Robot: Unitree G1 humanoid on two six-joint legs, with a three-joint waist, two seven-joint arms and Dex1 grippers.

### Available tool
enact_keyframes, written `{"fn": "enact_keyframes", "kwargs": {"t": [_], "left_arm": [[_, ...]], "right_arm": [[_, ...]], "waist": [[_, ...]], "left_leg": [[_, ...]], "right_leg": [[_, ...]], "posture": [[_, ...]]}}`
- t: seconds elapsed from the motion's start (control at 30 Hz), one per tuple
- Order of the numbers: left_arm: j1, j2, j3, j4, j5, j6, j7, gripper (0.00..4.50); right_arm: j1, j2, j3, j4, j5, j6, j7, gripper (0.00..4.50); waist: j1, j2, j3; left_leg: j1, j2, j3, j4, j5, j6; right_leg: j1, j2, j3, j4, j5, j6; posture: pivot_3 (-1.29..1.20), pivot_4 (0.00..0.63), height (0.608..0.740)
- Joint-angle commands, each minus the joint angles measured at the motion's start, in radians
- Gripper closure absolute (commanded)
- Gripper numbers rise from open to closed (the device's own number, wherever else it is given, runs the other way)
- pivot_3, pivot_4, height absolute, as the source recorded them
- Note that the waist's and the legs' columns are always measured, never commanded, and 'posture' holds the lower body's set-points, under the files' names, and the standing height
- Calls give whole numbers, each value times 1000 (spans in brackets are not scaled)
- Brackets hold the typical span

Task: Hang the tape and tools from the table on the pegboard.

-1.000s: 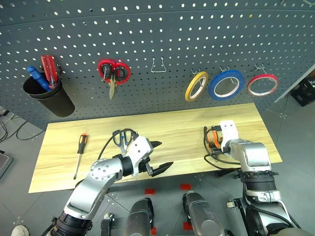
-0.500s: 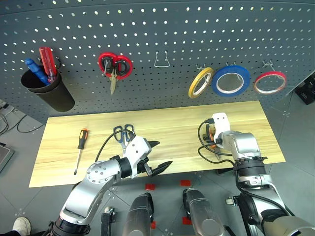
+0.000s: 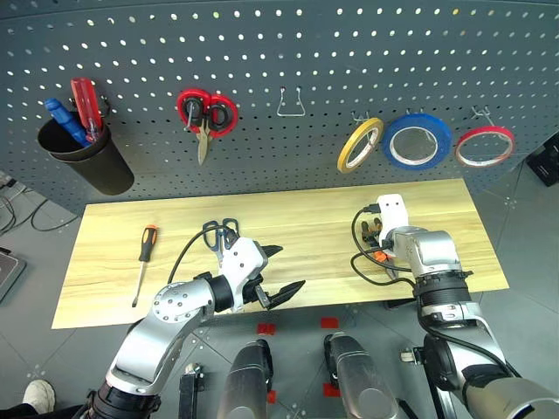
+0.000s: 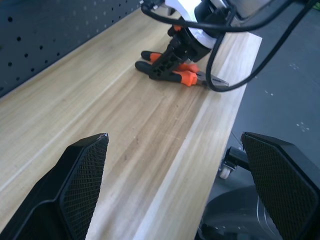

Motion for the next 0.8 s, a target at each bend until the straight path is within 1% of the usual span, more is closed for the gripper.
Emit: {"fn": "enact_keyframes", "kwargs": {"t": [0.03, 0.13, 0.27, 0.33, 0.37, 0.43, 0.53, 0.77, 0.8], "left_arm": [[-5, -6, 2, -13, -7, -15, -2, 0], [-12, -12, 4, -10, -9, -18, 2, 0], [15, -39, -16, -42, -14, -15, 21, 0], [28, -54, -19, -60, -19, -9, 31, 0], [31, -60, -18, -61, -22, -8, 34, 0], [79, -78, -1, -114, -32, -7, 65, 0], [137, -91, 30, -190, -45, 4, 113, 0], [270, -159, 130, -390, -94, 84, 280, 0], [292, -170, 145, -430, -97, 93, 309, 0]], "right_arm": [[22, -11, 26, -26, -2, -11, 17, 1428], [34, -21, 52, -83, 10, -23, 53, 1428], [75, -31, 106, -199, 34, -48, 130, 1428], [91, -30, 119, -249, 46, -51, 151, 1428], [94, -28, 122, -261, 49, -56, 157, 1428], [107, 0, 111, -348, 88, -56, 175, 1428], [113, 37, 102, -424, 130, -75, 192, 1428], [49, 138, 63, -485, 220, -151, 199, 1428], [35, 149, 59, -494, 230, -164, 199, 1428]], "waist": [[0, 0, 0], [1, 0, 0], [0, 0, 0], [-1, 0, 0], [-1, 0, 0], [-2, 0, 0], [-8, -1, -1], [-2, -5, -6], [1, -5, -7]], "left_leg": [[0, 0, 0, 0, 0, 0], [0, 0, 0, -1, 0, 0], [-2, 0, 0, -1, 0, 0], [-2, 1, 1, -1, 0, 0], [-2, 1, 0, -1, 0, 0], [-3, 1, 0, -1, 0, -1], [-3, 1, 0, -2, 0, -1], [-4, 1, 0, -2, 2, -3], [-4, 1, 0, -2, 3, -5]], "right_leg": [[0, 0, 0, 0, 0, 0], [-1, 0, 0, 0, 0, 0], [-3, 0, 0, 0, 0, 0], [-3, 0, 0, 0, 0, 0], [-4, 0, 0, 0, 0, 0], [-4, 0, 0, 0, 0, 0], [-4, 0, 0, 0, 0, 0], [-5, -1, 0, 0, 0, 0], [-6, -1, 0, 0, 0, 0]], "posture": [[-95, 394, 740], [-102, 386, 740], [-121, 358, 740], [-126, 351, 740], [-132, 338, 740], [-136, 323, 740], [-135, 312, 740], [-84, 249, 740], [-76, 242, 740]]}}
